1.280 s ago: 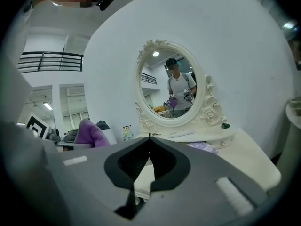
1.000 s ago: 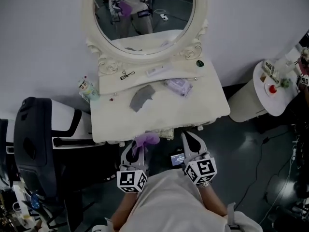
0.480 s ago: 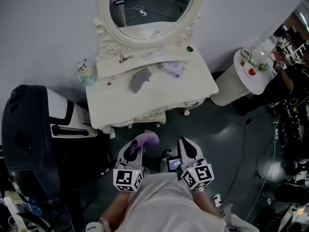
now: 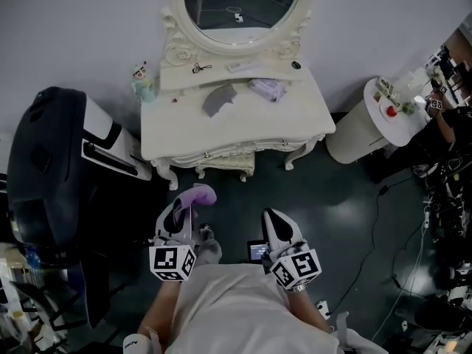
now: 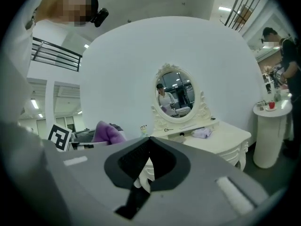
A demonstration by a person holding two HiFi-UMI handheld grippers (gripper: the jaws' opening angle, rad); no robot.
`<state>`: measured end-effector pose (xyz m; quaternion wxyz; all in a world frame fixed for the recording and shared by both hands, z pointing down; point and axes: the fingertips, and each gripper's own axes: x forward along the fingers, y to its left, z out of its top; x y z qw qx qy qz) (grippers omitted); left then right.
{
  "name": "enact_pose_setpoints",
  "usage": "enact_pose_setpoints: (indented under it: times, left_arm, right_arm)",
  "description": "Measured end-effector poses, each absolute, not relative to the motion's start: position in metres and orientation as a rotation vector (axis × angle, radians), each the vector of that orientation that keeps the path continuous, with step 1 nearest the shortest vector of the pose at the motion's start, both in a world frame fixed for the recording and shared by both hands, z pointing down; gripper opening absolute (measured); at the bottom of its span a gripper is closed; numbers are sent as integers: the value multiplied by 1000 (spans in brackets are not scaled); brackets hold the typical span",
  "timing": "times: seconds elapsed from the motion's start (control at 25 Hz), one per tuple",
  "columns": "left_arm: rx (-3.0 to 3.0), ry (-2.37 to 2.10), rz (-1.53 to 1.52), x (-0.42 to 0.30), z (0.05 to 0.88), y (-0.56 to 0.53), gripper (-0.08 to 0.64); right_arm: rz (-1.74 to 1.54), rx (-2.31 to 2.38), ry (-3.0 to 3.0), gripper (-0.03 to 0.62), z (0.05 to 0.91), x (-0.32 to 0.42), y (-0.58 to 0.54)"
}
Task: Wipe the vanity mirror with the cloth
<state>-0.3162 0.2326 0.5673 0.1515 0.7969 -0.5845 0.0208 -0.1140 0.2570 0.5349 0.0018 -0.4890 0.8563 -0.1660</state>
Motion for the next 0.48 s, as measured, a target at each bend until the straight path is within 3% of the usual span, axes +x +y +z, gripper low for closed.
enact_pose_setpoints:
  times: [0.2, 0.48]
  left_arm:
    - [2157, -1738, -5, -271, 573, 329, 57]
    - [2328, -1580, 152, -204, 572, 438, 57]
  right_arm:
    - [-551, -1433, 2742, 8, 545, -84, 318]
    - [-571, -1397, 2704, 8, 550, -66, 407]
